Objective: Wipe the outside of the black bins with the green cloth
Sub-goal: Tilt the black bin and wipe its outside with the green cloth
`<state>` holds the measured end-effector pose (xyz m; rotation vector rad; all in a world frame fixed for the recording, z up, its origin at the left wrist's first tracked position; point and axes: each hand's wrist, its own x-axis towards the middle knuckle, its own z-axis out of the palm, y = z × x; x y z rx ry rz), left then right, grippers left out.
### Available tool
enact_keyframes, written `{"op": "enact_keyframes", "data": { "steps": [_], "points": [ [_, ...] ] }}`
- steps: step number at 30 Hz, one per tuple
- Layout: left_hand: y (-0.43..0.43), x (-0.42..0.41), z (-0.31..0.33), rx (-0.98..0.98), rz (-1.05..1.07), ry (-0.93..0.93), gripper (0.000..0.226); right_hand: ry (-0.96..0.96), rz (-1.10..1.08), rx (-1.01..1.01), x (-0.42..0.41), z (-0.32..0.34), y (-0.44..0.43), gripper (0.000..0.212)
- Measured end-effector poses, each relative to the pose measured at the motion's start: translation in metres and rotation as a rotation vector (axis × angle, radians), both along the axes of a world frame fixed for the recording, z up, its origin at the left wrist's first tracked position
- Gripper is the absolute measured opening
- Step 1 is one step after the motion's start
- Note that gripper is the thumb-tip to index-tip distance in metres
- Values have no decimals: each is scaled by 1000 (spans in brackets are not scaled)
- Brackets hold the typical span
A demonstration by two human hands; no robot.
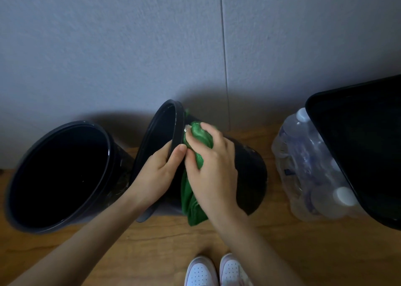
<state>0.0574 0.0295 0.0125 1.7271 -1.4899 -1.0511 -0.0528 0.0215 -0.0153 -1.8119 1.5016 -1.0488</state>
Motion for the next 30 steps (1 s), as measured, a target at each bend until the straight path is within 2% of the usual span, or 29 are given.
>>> {"op": "enact_keyframes", "data": {
  "steps": [2,5,8,11,14,17,23,26,30],
  "points": [
    [-1,3,2,3,0,-8,23,7,25,4,0,-2,-9,34],
    [1,6,3,7,-19,-49,24,64,-4,137,-9,-15,-49,31],
    [4,3,4,20,-39,-11,27,103,-15,249,-16,-23,-77,29],
    [5,2,3,16,-62,-4,28,88,-25,196,-20,-21,-61,32],
    [4,2,2,9,-51,-24,26,0,-22,44,-14,-12,-13,36],
    [3,3,1,2,-25,27,32,24,12,-39,-2,-10,22,34],
    [3,3,7,12,-50,19,26,53,28,-52,-6,-9,-1,33],
    [5,3,7,32,-53,-14,22,55,-2,81,-7,-10,-35,32],
    [7,3,5,38,-57,3,28,148,-21,326,-18,-23,-78,31]
  ]
}}
